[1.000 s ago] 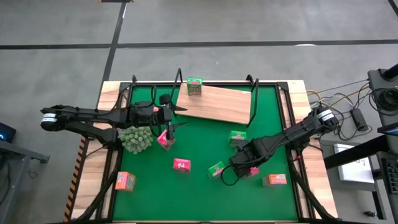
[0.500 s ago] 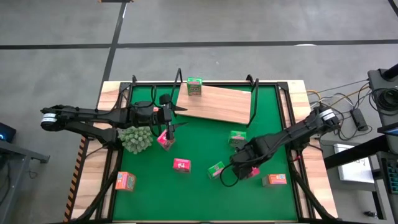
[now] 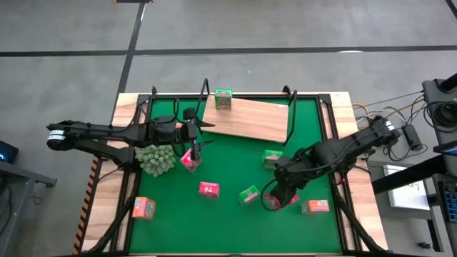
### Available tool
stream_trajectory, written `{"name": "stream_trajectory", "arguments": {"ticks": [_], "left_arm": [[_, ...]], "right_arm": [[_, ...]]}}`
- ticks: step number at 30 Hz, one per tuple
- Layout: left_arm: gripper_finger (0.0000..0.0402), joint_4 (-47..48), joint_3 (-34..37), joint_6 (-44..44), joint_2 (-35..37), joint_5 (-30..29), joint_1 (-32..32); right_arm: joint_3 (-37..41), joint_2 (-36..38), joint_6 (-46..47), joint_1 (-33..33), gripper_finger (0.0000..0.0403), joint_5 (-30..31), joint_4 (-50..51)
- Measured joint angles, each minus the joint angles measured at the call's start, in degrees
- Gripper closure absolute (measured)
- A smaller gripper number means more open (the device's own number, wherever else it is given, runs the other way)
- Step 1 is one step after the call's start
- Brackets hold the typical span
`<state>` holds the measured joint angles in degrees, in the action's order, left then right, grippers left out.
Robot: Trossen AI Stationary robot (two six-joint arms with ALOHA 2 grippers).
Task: Stack cereal on shelf
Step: Put the bottom right red cereal box on the shelf
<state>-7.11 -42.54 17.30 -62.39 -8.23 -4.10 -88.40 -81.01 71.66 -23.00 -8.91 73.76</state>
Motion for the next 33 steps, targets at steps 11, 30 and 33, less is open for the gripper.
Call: {"name": "stream_trajectory", "arguments": {"ticks": [11,30,33], "left_arm": [[0.0171,-0.63,0.00,1.97,1.35,-0.10,-0.02],[0.0171,-0.81,0.00,0.01,2.53,-19.76,-0.13],[0.0171,-0.69,0.00,-0.02,2.53,-19.76,-0.13]], "right_arm": [[-9.34,-1.38,-19.21,8.20,0.0252,13.41,-4.06],[-19.56,-14.19,-75.75,41.44,0.0252,17.00,-3.57],[-21.41,-17.96,-83.86,45.82,0.0252,18.15,-2.90]]}}
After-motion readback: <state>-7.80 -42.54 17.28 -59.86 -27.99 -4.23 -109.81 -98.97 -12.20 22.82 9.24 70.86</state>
